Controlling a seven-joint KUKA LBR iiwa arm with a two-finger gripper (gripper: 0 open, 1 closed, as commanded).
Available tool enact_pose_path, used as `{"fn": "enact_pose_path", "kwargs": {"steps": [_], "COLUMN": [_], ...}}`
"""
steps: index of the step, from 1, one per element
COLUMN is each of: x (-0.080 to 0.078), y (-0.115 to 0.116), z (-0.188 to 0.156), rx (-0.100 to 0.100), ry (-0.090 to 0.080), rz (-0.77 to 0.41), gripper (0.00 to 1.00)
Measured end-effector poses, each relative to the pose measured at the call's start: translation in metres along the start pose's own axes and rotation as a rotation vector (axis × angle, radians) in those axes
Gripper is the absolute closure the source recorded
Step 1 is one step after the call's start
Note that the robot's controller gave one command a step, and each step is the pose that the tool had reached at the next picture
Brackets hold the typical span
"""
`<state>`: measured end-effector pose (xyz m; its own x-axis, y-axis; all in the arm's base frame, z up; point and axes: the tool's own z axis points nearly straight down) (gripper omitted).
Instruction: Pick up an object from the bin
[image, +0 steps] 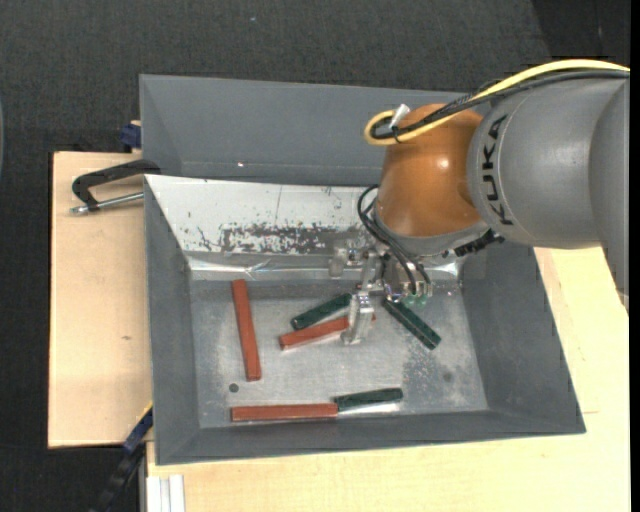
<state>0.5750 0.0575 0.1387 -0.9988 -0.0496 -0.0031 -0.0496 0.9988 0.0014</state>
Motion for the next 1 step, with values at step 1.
{"fn": "enact_pose_path", "kwargs": {"steps": [1], "x": [0.0097], "y": [-0.0017], "z": [0.0660], "rx": [0.000], "ry": [0.000], "rz": [-0.071], "gripper": [0.00]}}
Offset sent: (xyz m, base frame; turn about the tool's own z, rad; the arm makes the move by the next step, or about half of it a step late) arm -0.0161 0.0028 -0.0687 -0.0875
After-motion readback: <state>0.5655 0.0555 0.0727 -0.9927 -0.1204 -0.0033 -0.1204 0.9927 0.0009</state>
